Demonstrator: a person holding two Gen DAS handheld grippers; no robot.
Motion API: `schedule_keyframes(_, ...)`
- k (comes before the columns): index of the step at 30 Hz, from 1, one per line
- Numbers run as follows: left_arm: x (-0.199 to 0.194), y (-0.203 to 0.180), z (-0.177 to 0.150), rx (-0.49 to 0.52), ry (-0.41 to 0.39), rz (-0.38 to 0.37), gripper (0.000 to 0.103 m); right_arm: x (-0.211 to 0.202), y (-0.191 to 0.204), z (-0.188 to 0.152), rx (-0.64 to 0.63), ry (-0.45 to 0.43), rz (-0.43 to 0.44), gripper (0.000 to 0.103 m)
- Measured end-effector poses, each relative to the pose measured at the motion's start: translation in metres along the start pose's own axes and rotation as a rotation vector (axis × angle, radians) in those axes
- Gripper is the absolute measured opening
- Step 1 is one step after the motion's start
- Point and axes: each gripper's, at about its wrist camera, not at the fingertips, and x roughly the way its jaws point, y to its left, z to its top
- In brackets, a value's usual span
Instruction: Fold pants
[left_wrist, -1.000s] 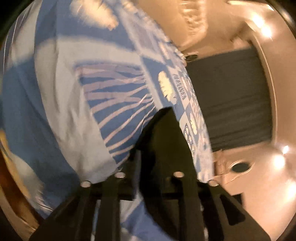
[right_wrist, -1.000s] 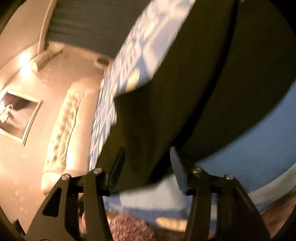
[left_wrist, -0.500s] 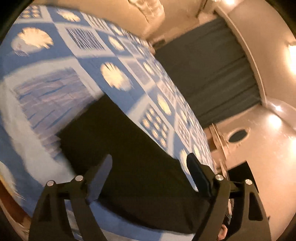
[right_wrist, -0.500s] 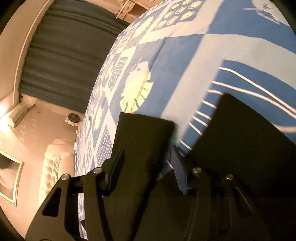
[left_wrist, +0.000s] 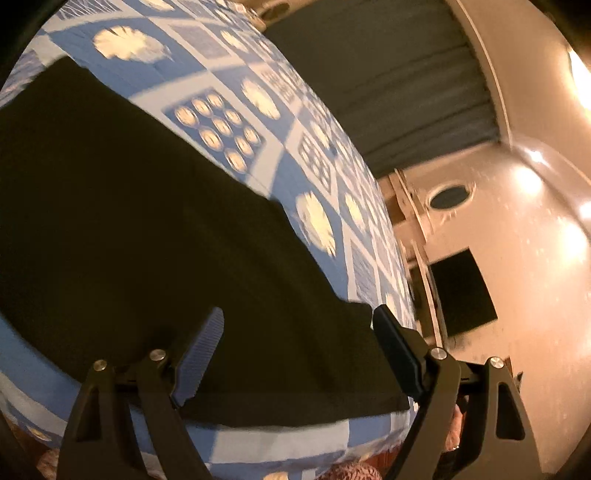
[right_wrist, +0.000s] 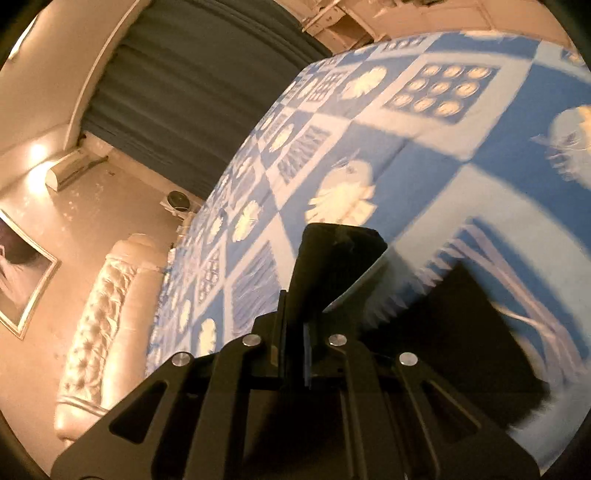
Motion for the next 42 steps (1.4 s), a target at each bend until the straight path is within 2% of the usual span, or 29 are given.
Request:
schedule_keyframes(3, 0.018, -0.007, -0.011, 0.008, 0.056, -0.017, 0.082, -0.024, -0.029, -0.015, 0.020, 0.026, -0.050, 0.006)
schedule_keyframes(8, 0.040, -0.018, -0.028, 0.025, 0.122, -0.013, 0.082, -0.033, -0.099, -0.053, 0.212, 0.074, -0.060, 0.006)
schedule_keyframes(11, 0.043, -0.023, -0.034, 0.038, 0.138, -0.013, 0.082, -0.033, -0.112, -0.066, 0.268, 0.075, -0.034, 0.005)
schedule_keyframes(13, 0.044, -0.025, -0.037, 0.041, 0.142, -0.019, 0.082, -0.035, -0.111, -0.064, 0.256, 0.077, -0.016, 0.006)
schedule_keyframes(16, 0.048, -0.026, -0.038, 0.045, 0.143, -0.014, 0.082, -0.043, -0.111, -0.062, 0.252, 0.065, -0.013, 0.015)
schedule_keyframes(17, 0.049, -0.027, -0.037, 0.048, 0.143, -0.013, 0.082, -0.051, -0.113, -0.064, 0.266, 0.048, -0.003, 0.023)
schedule_keyframes(19, 0.052, -0.027, -0.035, 0.054, 0.141, -0.008, 0.082, -0.062, -0.114, -0.067, 0.278, 0.023, -0.007, 0.028)
schedule_keyframes(21, 0.052, -0.027, -0.036, 0.066, 0.136, -0.006, 0.082, -0.065, -0.118, -0.066, 0.279, 0.036, -0.027, 0.035)
schedule_keyframes(22, 0.052, -0.027, -0.036, 0.070, 0.131, -0.003, 0.082, -0.066, -0.122, -0.067, 0.291, 0.035, -0.028, 0.035)
schedule_keyframes(25, 0.050, -0.028, -0.034, 0.081, 0.118, 0.007, 0.082, -0.056, -0.131, -0.069, 0.345, 0.034, 0.035, 0.042)
schedule_keyframes(27, 0.047, -0.029, -0.032, 0.093, 0.107, 0.020, 0.082, -0.048, -0.128, -0.067, 0.334, 0.025, 0.073, 0.048)
schedule_keyframes(29, 0.046, -0.028, -0.030, 0.091, 0.099, 0.028, 0.082, -0.039, -0.125, -0.062, 0.316, 0.012, 0.072, 0.045)
schedule_keyframes(30, 0.045, -0.028, -0.029, 0.085, 0.093, 0.033, 0.082, -0.038, -0.122, -0.059, 0.301, 0.011, 0.050, 0.023)
schedule_keyframes(31, 0.043, -0.028, -0.028, 0.082, 0.088, 0.034, 0.082, -0.038, -0.119, -0.056, 0.279, 0.012, 0.030, 0.010)
schedule_keyframes(35, 0.036, -0.027, -0.022, 0.097, 0.066, 0.046, 0.082, -0.034, -0.128, -0.050, 0.214, 0.035, -0.025, 0.009)
schedule_keyframes(38, 0.031, -0.019, -0.015, 0.082, 0.054, 0.065, 0.082, -0.034, -0.136, -0.051, 0.220, 0.045, 0.038, 0.009)
schedule_keyframes(40, 0.024, -0.013, -0.008, 0.078, 0.033, 0.081, 0.082, -0.039, -0.135, -0.046, 0.198, 0.069, 0.065, 0.014)
schedule_keyframes(42, 0.017, -0.009, -0.001, 0.099, 0.008, 0.105, 0.082, -0.049, -0.137, -0.038, 0.192, 0.079, 0.076, 0.031)
